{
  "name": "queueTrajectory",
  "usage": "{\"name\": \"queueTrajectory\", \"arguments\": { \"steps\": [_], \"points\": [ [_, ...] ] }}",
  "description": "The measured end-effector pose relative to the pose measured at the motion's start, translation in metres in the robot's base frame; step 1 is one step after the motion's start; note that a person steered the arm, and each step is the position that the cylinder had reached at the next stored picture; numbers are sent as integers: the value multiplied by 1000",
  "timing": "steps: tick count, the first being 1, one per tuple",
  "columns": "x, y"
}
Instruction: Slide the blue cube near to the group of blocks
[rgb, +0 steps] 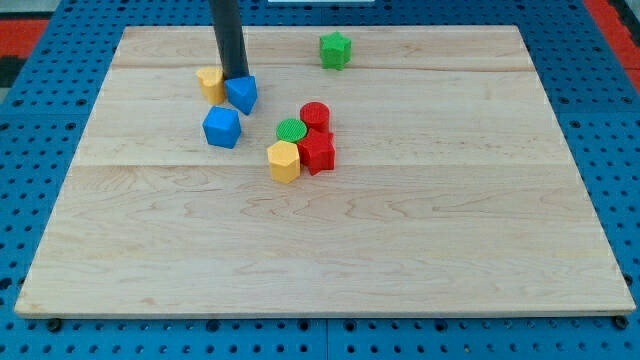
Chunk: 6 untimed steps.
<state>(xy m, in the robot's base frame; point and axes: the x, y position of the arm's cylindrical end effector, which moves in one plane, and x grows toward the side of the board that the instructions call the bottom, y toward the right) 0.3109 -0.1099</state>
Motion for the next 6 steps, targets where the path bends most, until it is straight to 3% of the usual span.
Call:
{"name": "queueTrajectory", "arguments": {
  "steps": [2,3,6],
  "points": [
    [37,26],
    [30,-40],
    [100,-7]
  ]
}}
